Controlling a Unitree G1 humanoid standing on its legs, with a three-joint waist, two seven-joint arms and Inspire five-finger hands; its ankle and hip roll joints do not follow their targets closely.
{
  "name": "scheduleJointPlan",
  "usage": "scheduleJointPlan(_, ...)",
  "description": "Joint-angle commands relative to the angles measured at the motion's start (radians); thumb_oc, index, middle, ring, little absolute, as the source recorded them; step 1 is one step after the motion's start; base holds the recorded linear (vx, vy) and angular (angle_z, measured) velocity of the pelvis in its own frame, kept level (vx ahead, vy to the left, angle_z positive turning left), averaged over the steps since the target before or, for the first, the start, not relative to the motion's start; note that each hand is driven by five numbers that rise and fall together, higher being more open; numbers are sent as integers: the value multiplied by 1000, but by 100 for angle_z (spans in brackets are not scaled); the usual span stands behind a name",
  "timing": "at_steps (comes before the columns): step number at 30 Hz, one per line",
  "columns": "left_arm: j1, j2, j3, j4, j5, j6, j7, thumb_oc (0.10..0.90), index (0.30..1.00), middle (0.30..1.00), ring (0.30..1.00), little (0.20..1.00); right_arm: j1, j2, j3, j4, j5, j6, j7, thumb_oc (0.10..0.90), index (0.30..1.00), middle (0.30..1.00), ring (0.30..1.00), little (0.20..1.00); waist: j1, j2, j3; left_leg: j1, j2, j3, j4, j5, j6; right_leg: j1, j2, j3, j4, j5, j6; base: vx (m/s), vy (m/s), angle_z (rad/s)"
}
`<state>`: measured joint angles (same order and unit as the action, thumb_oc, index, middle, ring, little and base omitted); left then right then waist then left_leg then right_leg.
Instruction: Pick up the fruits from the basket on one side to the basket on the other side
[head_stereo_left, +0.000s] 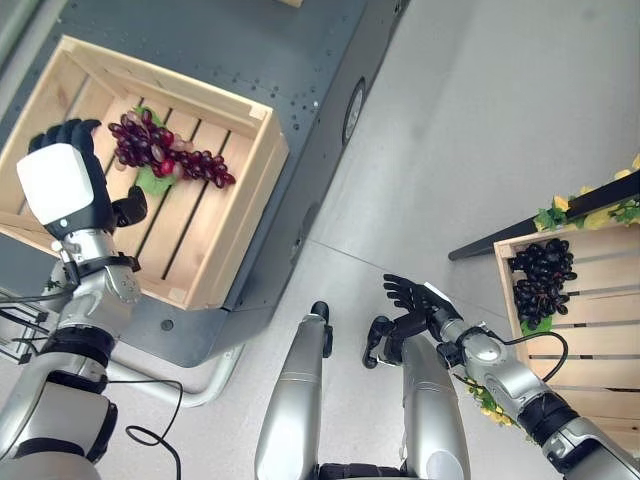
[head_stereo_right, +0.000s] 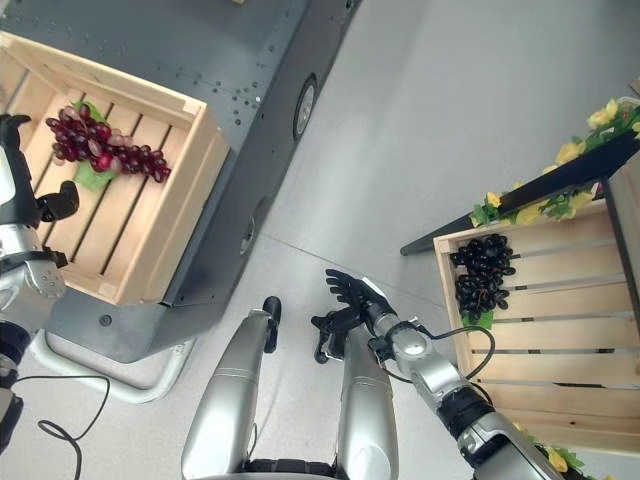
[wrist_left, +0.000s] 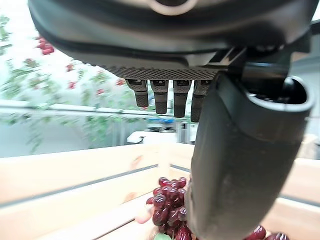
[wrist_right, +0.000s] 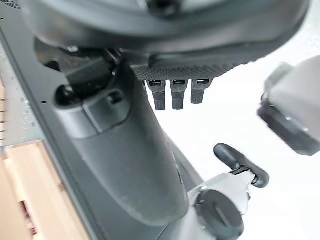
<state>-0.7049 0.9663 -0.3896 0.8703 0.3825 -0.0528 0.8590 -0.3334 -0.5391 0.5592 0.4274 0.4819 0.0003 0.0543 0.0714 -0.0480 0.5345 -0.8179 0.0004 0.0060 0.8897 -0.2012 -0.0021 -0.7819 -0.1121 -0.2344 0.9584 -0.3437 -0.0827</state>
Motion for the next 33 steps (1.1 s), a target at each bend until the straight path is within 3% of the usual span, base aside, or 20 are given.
scheduleJointPlan(1,-109,145,7,-47,30,30,94,800,900,900,900,900,9,1,-14,-80,36,-49,-4,800,900,900,900,900,-10,-4,-14,18,-18,98,-21,-25,96,58,27,5,6,11,-27,-18,63,6)
scheduleJointPlan(9,-232,191,-133,-45,112,48,63,800,900,900,900,900,-34,-32,-21,-57,69,-53,26,800,900,900,900,900,-10,-23,-14,-61,-12,87,14,-30,98,-17,37,-3,27,24,-16,-6,55,-1)
scheduleJointPlan(14,-315,218,-243,-35,156,92,-75,800,900,900,900,900,-23,-33,-23,-54,71,-77,39,800,900,900,900,900,-18,-39,-14,-63,-7,84,-1,-25,94,-16,43,-7,5,44,-1,3,14,1)
scheduleJointPlan(25,-378,246,-359,-15,241,84,-190,800,900,900,900,900,-35,-46,-40,-40,102,-81,42,800,900,900,900,900,-29,-47,-14,-50,5,86,-45,-13,89,-6,44,-16,-54,78,13,0,0,0)
scheduleJointPlan(31,-396,245,-386,8,243,134,-252,800,900,900,900,900,-24,-58,-52,-47,105,-83,47,800,900,900,900,900,-40,-51,-14,-58,11,87,-57,-5,84,-12,43,-16,-74,88,15,0,2,-1)
scheduleJointPlan(32,-419,251,-410,18,239,199,-287,800,900,900,900,900,-14,-67,-55,-52,108,-92,43,800,900,900,900,900,-43,-57,-14,-63,15,86,-64,-2,85,-16,42,-20,-86,96,17,-1,8,-4)
scheduleJointPlan(33,-420,250,-411,18,238,199,-288,800,900,900,900,900,-14,-67,-55,-52,108,-92,43,800,900,900,900,900,-43,-57,-14,-63,15,86,-64,-2,85,-16,43,-20,-86,96,17,-4,7,-3)
